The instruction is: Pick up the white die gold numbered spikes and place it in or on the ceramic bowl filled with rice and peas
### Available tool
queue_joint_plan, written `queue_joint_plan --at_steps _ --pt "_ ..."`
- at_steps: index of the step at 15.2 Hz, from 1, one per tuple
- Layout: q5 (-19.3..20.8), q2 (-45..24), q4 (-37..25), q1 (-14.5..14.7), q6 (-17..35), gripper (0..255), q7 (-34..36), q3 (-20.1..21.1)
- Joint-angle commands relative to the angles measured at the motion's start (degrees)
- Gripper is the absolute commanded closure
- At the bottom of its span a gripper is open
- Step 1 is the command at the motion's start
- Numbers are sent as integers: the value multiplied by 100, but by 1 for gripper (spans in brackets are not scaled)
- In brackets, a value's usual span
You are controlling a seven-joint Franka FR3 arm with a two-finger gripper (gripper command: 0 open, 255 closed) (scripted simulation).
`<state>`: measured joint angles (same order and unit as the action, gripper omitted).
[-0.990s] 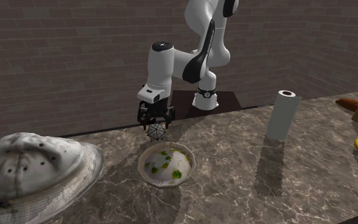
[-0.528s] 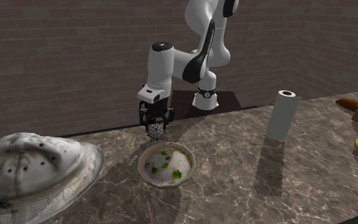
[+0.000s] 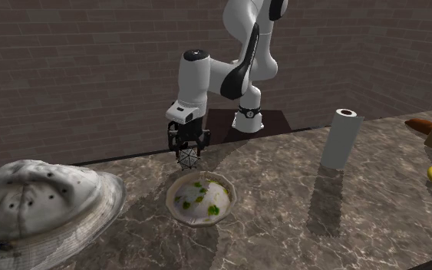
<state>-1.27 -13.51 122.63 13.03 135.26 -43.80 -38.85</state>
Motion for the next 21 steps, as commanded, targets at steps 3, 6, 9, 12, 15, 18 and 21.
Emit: queue_joint_plan --at_steps 3,6,9,12,15,18,21 --pt "154 194 -84 55 -244 255 78 -64" --pt "278 353 -168 98 -457 255 143 -103" --pt "392 504 -263 135 -673 255 202 -132" --pt "493 644 -370 166 -892 255 253 -152" --pt "583 772 -489 191 -1113 255 296 -164" --pt "660 889 -618 214 -1335 255 330 -169" --pt "726 992 -759 232 -1559 255 357 -170"
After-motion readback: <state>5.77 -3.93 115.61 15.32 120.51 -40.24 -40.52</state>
